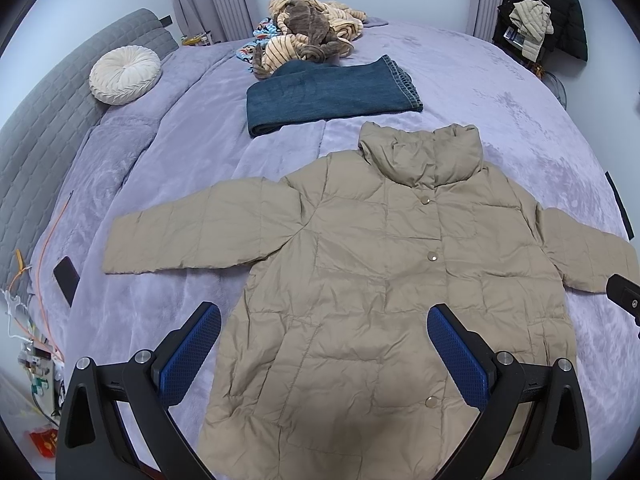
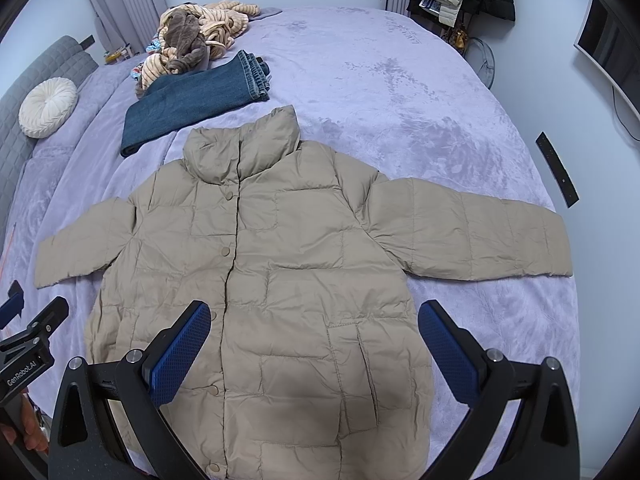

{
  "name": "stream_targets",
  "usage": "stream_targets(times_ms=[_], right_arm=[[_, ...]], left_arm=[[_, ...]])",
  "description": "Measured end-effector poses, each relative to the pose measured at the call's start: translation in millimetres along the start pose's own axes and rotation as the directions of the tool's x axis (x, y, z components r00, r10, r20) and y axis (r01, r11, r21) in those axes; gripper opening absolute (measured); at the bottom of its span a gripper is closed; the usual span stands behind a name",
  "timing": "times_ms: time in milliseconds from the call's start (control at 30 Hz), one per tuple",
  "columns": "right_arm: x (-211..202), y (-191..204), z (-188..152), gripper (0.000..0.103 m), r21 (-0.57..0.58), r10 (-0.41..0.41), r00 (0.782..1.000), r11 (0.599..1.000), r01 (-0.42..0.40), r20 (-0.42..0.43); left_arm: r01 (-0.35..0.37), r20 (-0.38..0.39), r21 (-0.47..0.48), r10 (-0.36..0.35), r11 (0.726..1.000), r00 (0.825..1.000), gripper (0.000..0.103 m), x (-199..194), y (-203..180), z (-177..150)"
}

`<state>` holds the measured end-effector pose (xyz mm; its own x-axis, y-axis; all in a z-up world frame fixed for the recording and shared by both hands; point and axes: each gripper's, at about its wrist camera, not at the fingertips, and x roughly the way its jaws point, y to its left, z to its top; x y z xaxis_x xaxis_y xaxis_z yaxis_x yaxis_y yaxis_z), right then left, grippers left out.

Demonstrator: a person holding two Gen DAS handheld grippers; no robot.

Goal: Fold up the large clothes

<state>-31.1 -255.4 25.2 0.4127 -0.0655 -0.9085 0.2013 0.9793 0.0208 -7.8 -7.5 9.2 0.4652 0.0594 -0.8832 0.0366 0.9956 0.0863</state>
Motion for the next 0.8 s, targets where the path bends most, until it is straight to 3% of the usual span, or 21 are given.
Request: stream_targets(times_ms=[800], right_arm=[[-0.4, 2.0, 0.2, 0.103, 0.000, 0.002, 1.000, 1.000, -0.002, 0.000]], left_arm=[[0.001, -0.001, -0.002, -0.001, 1.000, 1.000, 0.103, -0.4, 7.5, -0.4]])
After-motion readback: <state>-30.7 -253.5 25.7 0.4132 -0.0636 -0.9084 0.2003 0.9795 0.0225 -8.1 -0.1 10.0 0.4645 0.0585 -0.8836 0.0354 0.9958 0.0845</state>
